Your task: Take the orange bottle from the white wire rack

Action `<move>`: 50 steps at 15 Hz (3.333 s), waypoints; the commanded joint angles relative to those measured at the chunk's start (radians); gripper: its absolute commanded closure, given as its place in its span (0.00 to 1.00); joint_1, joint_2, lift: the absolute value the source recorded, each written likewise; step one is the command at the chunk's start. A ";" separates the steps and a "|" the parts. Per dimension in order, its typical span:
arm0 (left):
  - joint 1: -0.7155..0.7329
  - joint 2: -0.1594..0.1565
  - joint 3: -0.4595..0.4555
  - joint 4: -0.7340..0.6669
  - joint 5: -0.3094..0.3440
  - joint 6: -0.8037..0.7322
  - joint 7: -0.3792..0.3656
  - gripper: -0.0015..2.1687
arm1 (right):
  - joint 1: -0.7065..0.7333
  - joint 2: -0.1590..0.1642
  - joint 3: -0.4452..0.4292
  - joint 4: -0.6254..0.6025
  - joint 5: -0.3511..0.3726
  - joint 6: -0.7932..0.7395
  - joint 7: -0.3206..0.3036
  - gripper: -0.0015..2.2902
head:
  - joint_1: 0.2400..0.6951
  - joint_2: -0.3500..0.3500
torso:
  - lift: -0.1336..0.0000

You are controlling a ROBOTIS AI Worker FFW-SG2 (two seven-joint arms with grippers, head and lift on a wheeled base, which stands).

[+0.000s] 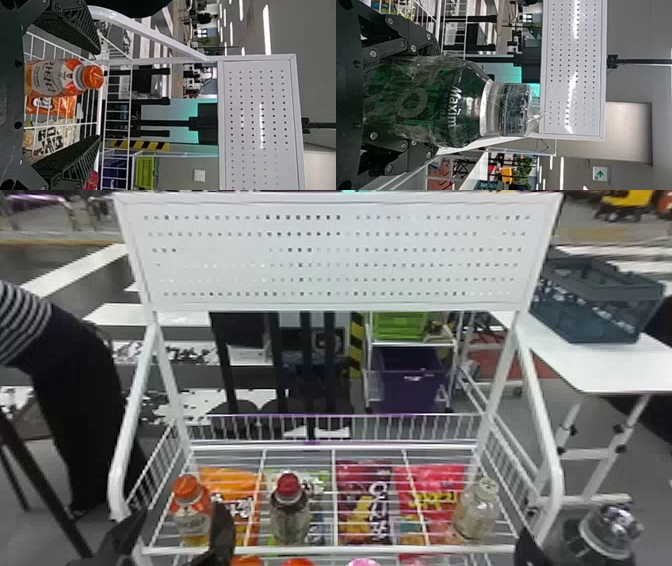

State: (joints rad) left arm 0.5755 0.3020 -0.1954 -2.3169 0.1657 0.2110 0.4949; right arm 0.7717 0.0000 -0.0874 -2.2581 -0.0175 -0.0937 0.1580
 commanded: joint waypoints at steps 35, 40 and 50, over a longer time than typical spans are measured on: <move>-0.020 -0.012 -0.032 0.111 -0.003 -0.071 -0.002 0.06 | -0.009 0.001 -0.002 -0.006 0.002 0.019 0.000 0.36 | 0.57 0.50 | 1.00; -0.082 -0.023 -0.082 0.340 -0.008 -0.295 0.016 0.06 | -0.015 0.001 -0.003 0.011 0.007 0.022 0.002 0.36 | 0.57 0.50 | 1.00; -0.221 -0.041 -0.079 0.656 -0.005 -0.494 0.004 0.06 | -0.003 0.001 -0.015 0.012 0.007 0.019 0.000 0.36 | 0.57 0.50 | 1.00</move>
State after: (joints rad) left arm 0.3737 0.2600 -0.2749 -1.6907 0.1586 -0.2696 0.5036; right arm 0.7652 0.0000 -0.1025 -2.2444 -0.0107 -0.0737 0.1580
